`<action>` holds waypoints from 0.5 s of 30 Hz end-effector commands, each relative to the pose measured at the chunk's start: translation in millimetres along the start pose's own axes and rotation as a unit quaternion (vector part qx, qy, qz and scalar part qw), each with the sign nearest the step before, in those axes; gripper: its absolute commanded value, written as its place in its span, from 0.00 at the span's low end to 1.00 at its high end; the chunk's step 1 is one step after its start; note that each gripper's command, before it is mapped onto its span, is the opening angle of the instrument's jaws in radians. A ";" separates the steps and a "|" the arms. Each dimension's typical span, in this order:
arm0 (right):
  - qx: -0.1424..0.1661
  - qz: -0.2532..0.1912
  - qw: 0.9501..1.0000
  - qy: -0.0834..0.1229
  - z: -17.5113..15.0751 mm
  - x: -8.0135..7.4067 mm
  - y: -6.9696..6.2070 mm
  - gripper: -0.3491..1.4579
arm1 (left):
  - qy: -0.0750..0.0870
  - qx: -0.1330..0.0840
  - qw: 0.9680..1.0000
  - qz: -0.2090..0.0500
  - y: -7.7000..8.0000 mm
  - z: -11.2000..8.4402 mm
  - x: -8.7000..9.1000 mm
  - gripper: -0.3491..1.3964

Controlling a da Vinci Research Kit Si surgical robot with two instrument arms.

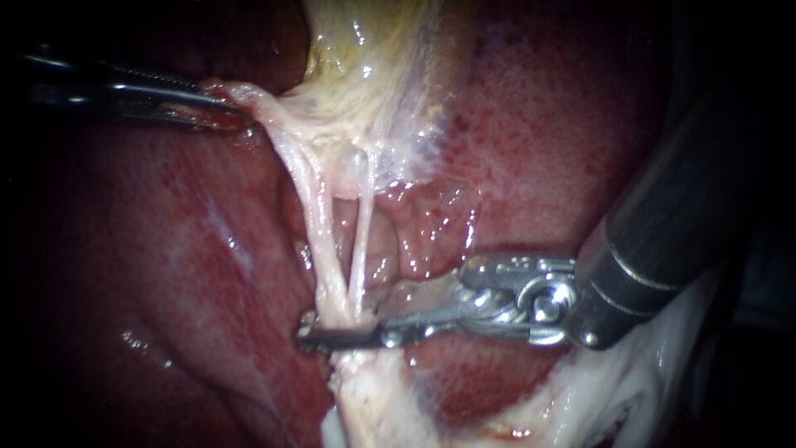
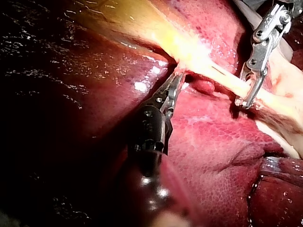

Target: Clipping first clip left tube

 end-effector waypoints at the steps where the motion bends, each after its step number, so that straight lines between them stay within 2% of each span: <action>1: 0.000 0.000 1.000 0.000 0.0 0.0 0.0 0.15 | 0.000 0.000 1.000 0.000 0.0 0.0 0.0 0.00; 5: 0.000 0.000 1.000 0.000 0.0 0.0 0.0 0.15 | 0.000 0.000 1.000 0.000 0.0 0.0 0.0 0.00; 7: 0.001 0.000 1.000 0.002 0.0 0.0 0.0 0.22 | 0.000 0.000 1.000 0.000 0.0 0.0 0.0 0.00; 10: 0.001 -0.008 1.000 0.003 0.0 0.2 0.1 0.39 | 0.000 0.000 1.000 0.000 0.0 0.0 0.0 0.00; 15: 0.007 -0.026 0.999 0.018 0.2 0.4 0.2 0.44 | 0.000 0.000 1.000 0.000 0.0 0.0 0.0 0.00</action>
